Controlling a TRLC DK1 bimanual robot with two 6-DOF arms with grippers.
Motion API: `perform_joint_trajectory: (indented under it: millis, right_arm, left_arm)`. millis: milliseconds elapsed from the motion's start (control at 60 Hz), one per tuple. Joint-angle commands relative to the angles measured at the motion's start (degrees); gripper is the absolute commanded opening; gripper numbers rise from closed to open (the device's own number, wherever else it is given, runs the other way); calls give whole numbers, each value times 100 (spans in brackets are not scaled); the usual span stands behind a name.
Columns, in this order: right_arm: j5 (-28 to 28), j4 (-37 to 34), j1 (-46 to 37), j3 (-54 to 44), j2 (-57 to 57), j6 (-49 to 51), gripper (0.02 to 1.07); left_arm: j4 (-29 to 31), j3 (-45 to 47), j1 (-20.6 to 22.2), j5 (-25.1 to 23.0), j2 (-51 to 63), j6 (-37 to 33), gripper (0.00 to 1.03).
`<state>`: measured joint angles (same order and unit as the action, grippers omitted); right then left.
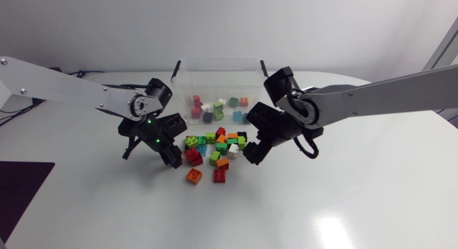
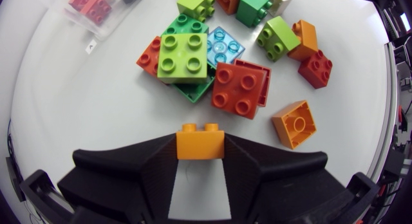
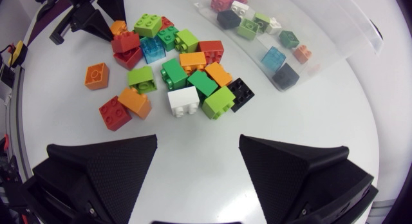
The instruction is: Place the duplo bricks in the container
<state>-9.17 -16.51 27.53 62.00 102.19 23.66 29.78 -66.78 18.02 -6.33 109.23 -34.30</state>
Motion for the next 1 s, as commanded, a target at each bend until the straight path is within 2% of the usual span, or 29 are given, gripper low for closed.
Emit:
perform_joint_trajectory:
  millis: [0,317,417,517,983]
  right_arm:
    - [-24,-124,77,278,249,200,96]
    - [-111,-502,95,744,811,798,88]
    - [-138,-590,130,761,820,939,77]
    - [-182,-722,139,796,864,1062,73]
    - [-314,-906,200,1420,1576,1220,73]
  left_arm:
    - [142,-107,-27,35,-279,38,24]
    - [423,-116,-106,35,-772,29,24]
    - [520,-151,-150,35,-939,12,24]
    - [652,-274,-176,35,-1132,12,24]
    - [863,-1179,-123,18,-1448,275,24]
